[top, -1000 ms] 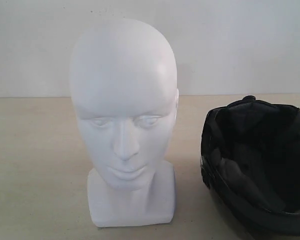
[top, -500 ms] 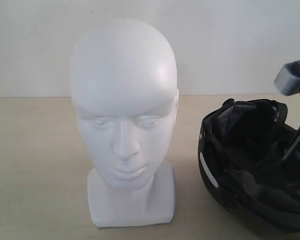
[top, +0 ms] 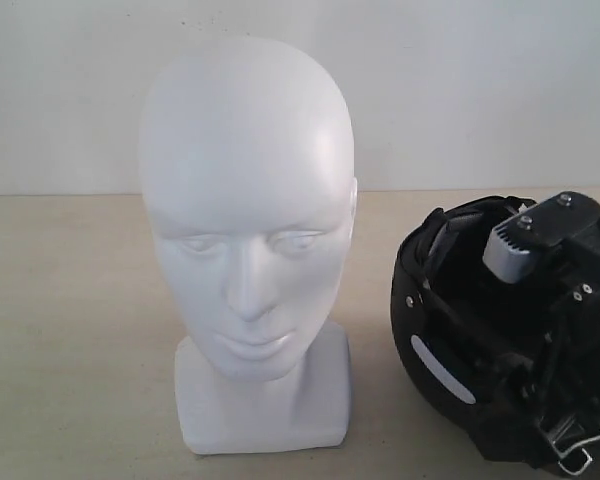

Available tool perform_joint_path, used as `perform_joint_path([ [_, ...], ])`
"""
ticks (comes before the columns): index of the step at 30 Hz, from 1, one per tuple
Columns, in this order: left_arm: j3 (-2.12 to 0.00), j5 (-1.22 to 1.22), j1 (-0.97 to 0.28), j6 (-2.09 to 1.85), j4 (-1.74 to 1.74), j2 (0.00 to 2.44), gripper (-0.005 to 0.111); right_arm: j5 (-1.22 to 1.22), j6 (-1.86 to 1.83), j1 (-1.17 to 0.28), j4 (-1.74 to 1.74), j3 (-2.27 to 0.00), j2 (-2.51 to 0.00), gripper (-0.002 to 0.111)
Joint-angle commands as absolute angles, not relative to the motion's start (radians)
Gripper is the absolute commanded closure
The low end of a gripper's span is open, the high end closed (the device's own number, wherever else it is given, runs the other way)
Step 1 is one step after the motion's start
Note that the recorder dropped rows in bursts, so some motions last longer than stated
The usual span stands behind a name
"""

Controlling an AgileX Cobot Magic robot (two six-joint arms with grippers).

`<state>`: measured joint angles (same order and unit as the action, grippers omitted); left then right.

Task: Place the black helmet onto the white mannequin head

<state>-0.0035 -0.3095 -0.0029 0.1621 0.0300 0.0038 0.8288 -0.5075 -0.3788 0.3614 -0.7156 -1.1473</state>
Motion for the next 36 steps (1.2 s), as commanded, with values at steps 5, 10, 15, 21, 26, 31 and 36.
perform_joint_path([
  [5,0.000,-0.306,-0.001,0.156,0.036,0.000,0.102,0.733,-0.563,-0.381,0.236,-0.685,-1.255,0.033],
  [10,0.000,-0.306,-0.001,0.156,0.036,0.000,0.102,0.714,-0.560,-0.381,0.214,-0.685,-1.329,0.033],
  [15,0.000,-0.306,-0.001,0.156,0.036,0.000,0.102,0.745,-0.559,-0.381,0.210,-0.698,-1.319,0.033],
  [21,0.000,-0.306,-0.001,0.156,0.036,0.000,0.102,0.745,-0.559,-0.381,0.180,-0.700,-1.302,0.033],
  [26,0.000,-0.306,-0.001,0.156,0.036,0.000,0.102,0.756,-0.533,-0.381,0.174,-0.708,-1.256,0.033],
  [31,0.000,-0.306,-0.001,0.156,0.036,0.000,0.102,0.799,-0.526,-0.381,0.167,-0.752,-1.174,0.033],
  [36,0.000,-0.306,-0.001,0.156,0.036,0.000,0.102,0.805,-0.514,-0.377,0.109,-0.790,-1.152,0.033],
])
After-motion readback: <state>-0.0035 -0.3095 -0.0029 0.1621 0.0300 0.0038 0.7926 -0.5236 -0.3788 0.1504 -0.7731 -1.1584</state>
